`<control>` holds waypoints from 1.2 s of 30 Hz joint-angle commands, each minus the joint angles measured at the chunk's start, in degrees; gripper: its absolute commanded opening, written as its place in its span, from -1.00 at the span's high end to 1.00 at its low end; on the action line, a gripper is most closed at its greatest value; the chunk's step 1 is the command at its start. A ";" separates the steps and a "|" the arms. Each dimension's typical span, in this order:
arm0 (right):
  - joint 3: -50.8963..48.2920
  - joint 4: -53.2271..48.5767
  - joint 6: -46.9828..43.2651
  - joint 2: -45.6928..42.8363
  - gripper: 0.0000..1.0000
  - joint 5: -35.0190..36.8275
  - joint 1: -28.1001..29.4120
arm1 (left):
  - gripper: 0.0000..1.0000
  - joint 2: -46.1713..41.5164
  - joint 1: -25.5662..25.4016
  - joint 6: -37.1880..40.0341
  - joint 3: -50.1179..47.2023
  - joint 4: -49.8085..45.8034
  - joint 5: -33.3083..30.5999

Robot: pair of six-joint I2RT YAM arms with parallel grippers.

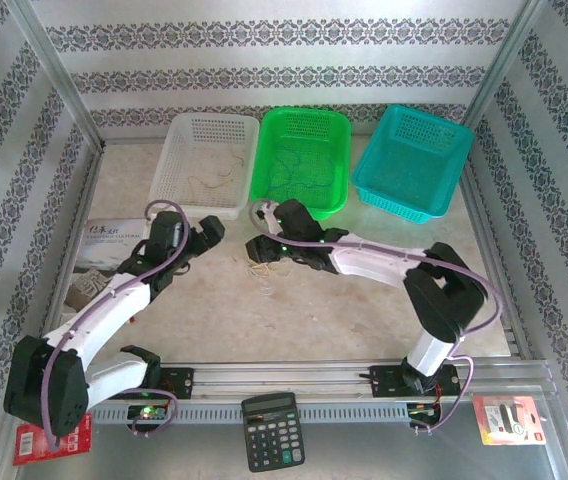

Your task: Untangle the cables

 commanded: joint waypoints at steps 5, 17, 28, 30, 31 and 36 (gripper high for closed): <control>9.57 -7.29 -6.15 9.45 0.05 1.53 2.38 | -1.00 -2.24 6.03 -0.39 -0.56 -2.06 5.93; 17.82 -11.62 -9.26 17.95 0.16 8.89 3.06 | -1.00 -2.15 7.48 -0.92 -0.77 -0.74 8.05; 22.22 -12.80 -9.66 23.01 0.31 9.58 2.84 | -1.00 -2.42 7.60 -1.06 -1.21 -0.22 8.39; 22.40 -12.73 -9.51 23.48 0.36 9.04 2.72 | -1.00 -2.36 7.60 -1.12 -1.28 -0.04 8.50; 22.40 -12.77 -9.44 23.61 0.39 8.90 2.72 | -1.00 -2.41 7.60 -1.24 -1.41 0.10 8.52; 21.71 -12.48 -9.20 22.85 0.81 7.76 2.55 | -1.00 -2.34 7.61 -1.05 -1.66 0.40 8.89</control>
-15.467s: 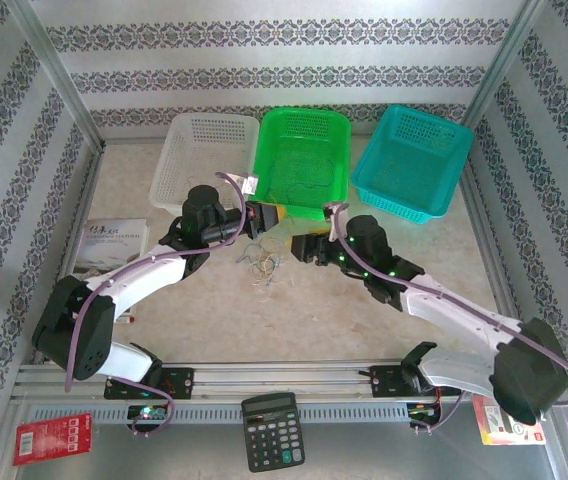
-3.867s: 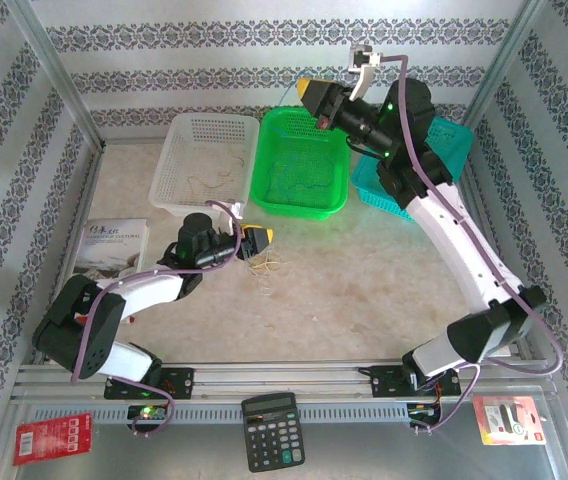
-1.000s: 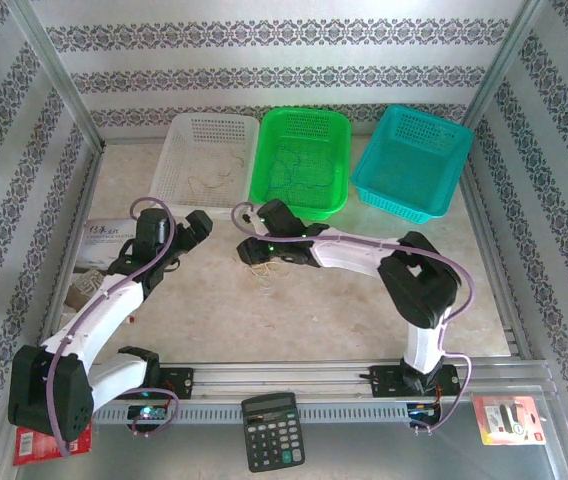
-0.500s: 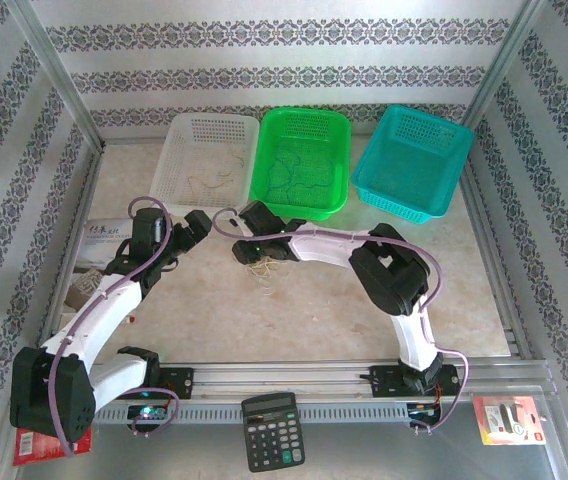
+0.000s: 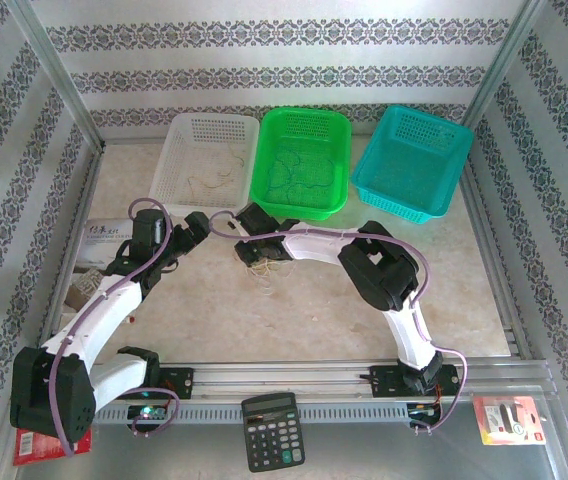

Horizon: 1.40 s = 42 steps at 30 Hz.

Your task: Untangle the cables

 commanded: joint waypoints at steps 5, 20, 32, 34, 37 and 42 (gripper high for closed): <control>-1.99 0.89 0.48 -4.11 1.00 -1.60 -0.74 | -1.00 -1.04 0.82 0.08 -1.31 0.98 1.12; -20.73 16.27 8.97 -22.26 1.00 -14.98 -6.73 | -0.93 1.75 0.23 4.31 -2.91 13.75 18.55; -31.56 30.61 15.63 -28.40 1.00 -28.58 -12.55 | -0.50 10.10 -7.83 2.03 -4.52 30.02 23.65; -32.43 31.65 16.03 -28.89 1.00 -29.57 -12.83 | -0.41 12.00 -9.20 1.29 -4.30 32.43 23.42; -33.21 32.64 16.34 -29.38 1.00 -30.74 -13.00 | -0.29 14.30 -10.71 0.37 -3.70 35.17 23.37; -34.43 34.38 17.57 -30.02 1.00 -31.73 -13.41 | -0.14 15.85 -12.41 0.52 -2.41 36.52 22.87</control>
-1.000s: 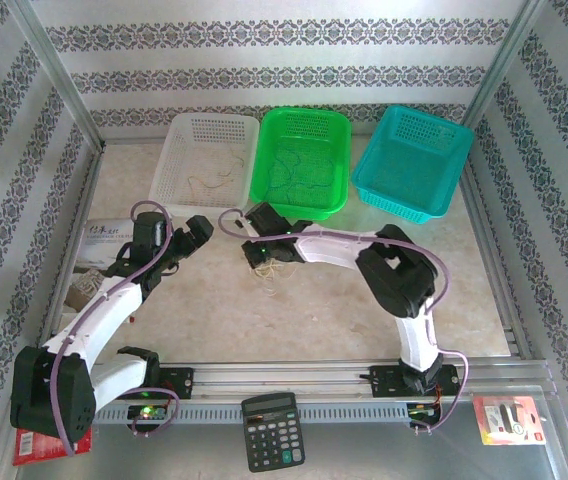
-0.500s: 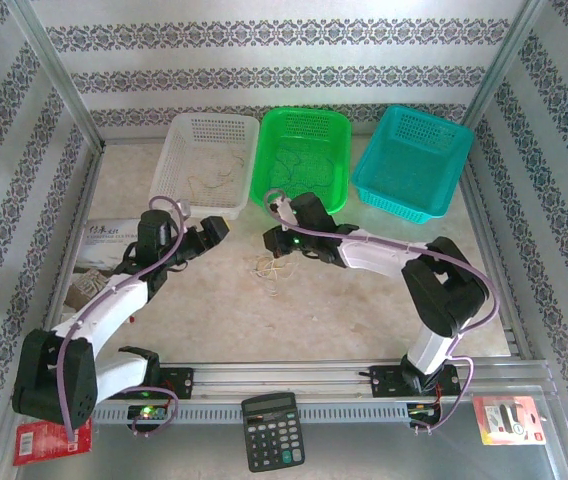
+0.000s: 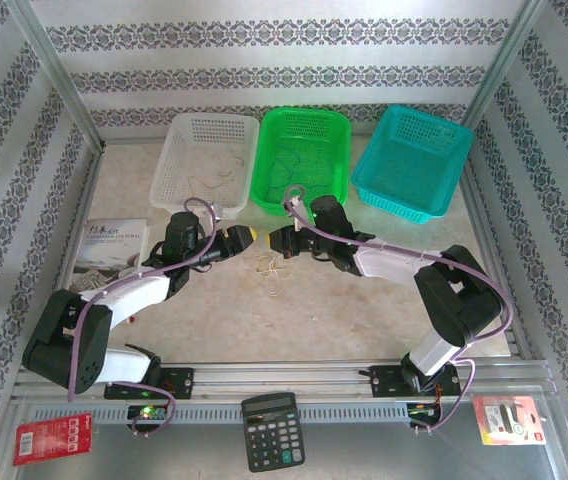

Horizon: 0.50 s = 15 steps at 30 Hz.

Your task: Untangle the cables

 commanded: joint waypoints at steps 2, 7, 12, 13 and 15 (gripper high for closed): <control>-1.24 4.33 1.63 -1.51 1.00 -3.03 -0.63 | -0.11 0.59 -1.65 -0.29 2.05 5.18 0.05; -1.76 5.49 2.49 -1.62 1.00 -3.61 -0.71 | 0.01 1.26 -2.37 -0.30 2.30 5.57 -0.33; -1.97 5.86 2.72 -1.95 1.00 -3.88 -0.70 | 0.12 1.73 -2.59 -0.32 2.61 5.97 -0.42; -2.03 5.86 2.77 -1.93 1.00 -3.92 -0.75 | 0.13 1.82 -2.67 -0.26 2.73 5.98 -0.46; -2.11 6.08 2.93 -1.87 1.00 -4.13 -0.71 | 0.18 1.86 -2.67 -0.15 2.96 6.05 -0.49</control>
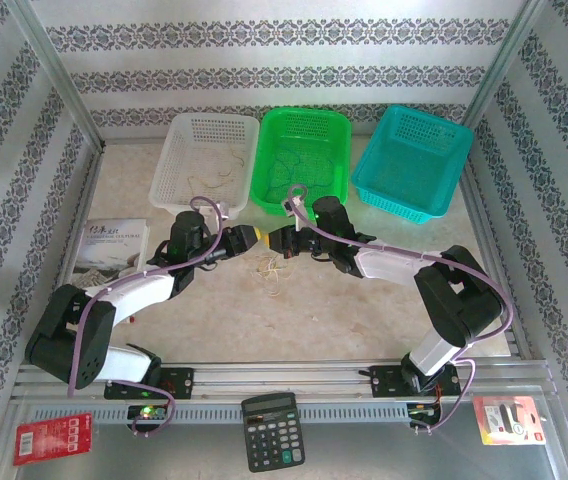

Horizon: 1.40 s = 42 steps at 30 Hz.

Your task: Untangle the cables

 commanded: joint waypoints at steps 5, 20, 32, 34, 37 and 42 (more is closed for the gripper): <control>-1.52 3.06 0.91 -1.50 1.00 -1.63 -0.37 | 0.30 0.98 -1.05 0.15 2.48 3.25 0.16; -2.02 4.18 1.33 -1.34 1.00 -1.54 -0.45 | 0.47 -1.24 -1.63 1.29 3.46 1.73 0.79; -1.86 4.17 1.89 -1.90 1.00 -1.55 -0.57 | 0.28 0.32 -1.66 1.23 1.53 3.33 0.52; -1.84 4.39 2.01 -1.87 1.00 -1.63 -0.51 | 0.38 0.34 -1.65 1.32 1.44 3.26 0.69; -1.84 4.94 2.43 -1.78 1.00 -1.79 -0.59 | 0.49 0.30 -1.65 1.37 1.40 3.48 0.78; -2.05 5.55 2.81 -1.87 1.00 -2.04 -0.60 | 0.54 0.88 -1.65 1.26 1.18 4.28 1.24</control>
